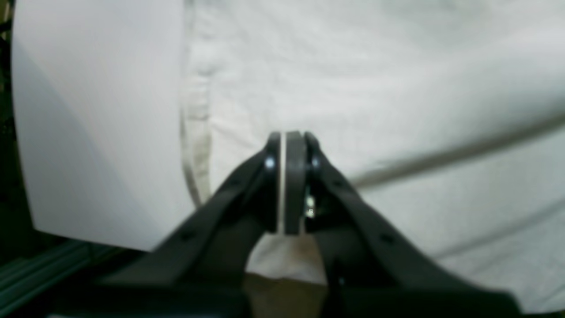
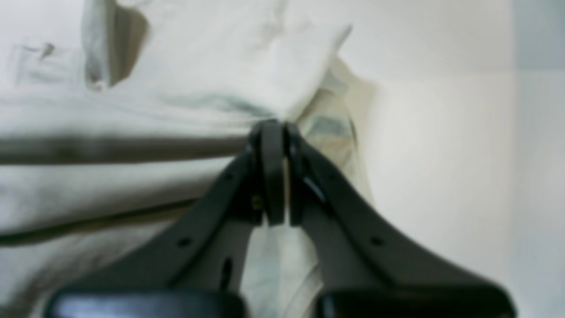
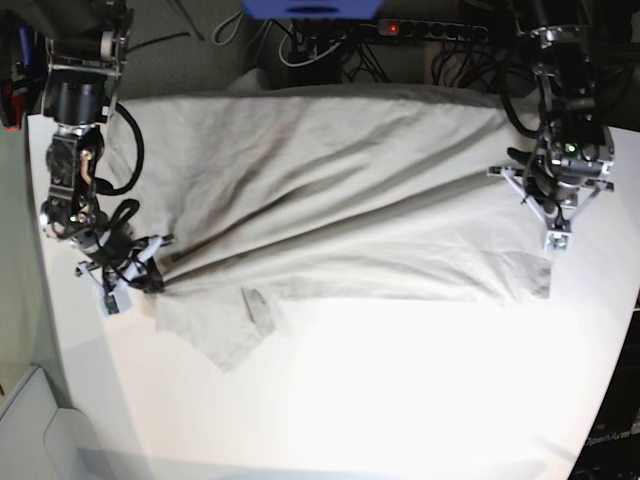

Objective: Layout the t-shirt on the table in an organized manner, then fold the t-shirt properly
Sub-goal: 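Release the hem and move the right gripper back along the shirt's side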

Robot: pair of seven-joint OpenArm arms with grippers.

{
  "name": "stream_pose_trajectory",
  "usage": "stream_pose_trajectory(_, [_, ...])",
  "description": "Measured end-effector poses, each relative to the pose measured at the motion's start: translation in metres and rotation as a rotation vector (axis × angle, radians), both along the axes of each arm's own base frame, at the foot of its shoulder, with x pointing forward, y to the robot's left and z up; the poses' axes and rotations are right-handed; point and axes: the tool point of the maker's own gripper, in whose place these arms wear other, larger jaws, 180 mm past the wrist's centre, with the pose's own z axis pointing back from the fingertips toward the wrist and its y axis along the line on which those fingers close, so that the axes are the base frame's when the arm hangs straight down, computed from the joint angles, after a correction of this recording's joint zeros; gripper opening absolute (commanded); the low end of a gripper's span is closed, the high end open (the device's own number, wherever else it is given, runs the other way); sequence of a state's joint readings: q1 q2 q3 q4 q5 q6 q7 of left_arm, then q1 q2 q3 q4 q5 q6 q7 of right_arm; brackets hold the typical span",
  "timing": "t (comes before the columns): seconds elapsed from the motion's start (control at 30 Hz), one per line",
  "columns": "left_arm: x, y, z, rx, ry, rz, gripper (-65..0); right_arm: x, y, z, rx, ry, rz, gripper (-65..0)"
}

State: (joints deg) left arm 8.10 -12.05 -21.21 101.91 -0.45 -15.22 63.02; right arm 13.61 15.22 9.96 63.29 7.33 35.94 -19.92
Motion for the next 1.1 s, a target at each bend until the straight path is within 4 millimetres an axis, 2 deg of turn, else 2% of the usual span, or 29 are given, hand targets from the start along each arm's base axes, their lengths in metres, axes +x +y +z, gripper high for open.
stream_pose_trajectory(0.13, [0.004, -0.001, 0.009, 0.008, -0.028, -0.007, -62.7, -0.003, -0.001, -0.004, -0.007, 0.022, 0.000, -64.2])
stream_pose_trajectory(0.23, [0.007, -0.002, 0.015, 0.012, -0.045, -0.011, -59.2, -0.009, -0.003, -0.013, -0.032, 0.094, 0.003, -59.4])
stream_pose_trajectory(0.33, [0.008, -0.001, 0.015, 0.012, -0.043, -0.008, -45.8, -0.012, -0.003, -0.017, -0.048, 0.121, 0.012, -51.7])
stream_pose_trajectory(0.4, [0.020, 0.001, 0.019, 0.008, -0.066, -0.004, -35.2, -0.010, 0.002, -0.015, -0.061, 0.118, 0.032, -47.3])
stream_pose_trajectory(0.47, [0.034, 0.003, 0.017, -0.012, -0.072, 0.009, -26.3, -0.008, 0.003, -0.005, -0.080, 0.088, 0.044, -46.0])
stream_pose_trajectory(0.53, [0.049, 0.004, 0.014, -0.032, -0.069, 0.023, -20.6, -0.003, -0.002, 0.014, -0.100, 0.033, 0.041, -46.5])
stream_pose_trajectory(0.6, [0.066, 0.006, 0.009, -0.064, -0.068, 0.043, -19.6, 0.000, -0.002, 0.030, -0.113, -0.019, 0.042, -46.6])
stream_pose_trajectory(0.7, [0.094, -0.004, -0.001, -0.133, -0.101, 0.059, -19.7, -0.001, 0.001, 0.033, -0.123, -0.023, 0.054, -46.5])
stream_pose_trajectory(0.77, [0.103, -0.014, -0.015, -0.182, -0.086, 0.055, -19.7, -0.001, 0.003, 0.034, -0.119, -0.027, 0.057, -46.5])
stream_pose_trajectory(0.9, [0.102, -0.012, -0.042, -0.203, -0.040, 0.076, -19.7, -0.003, 0.001, 0.029, -0.117, -0.015, 0.053, -46.5])
stream_pose_trajectory(1.0, [0.116, -0.008, -0.052, -0.235, -0.082, 0.088, -19.7, -0.007, -0.001, 0.019, -0.116, 0.018, 0.050, -46.5])
stream_pose_trajectory(1.1, [0.131, 0.005, -0.055, -0.243, -0.128, 0.098, -19.7, -0.009, -0.012, 0.018, -0.136, 0.030, 0.046, -46.5])
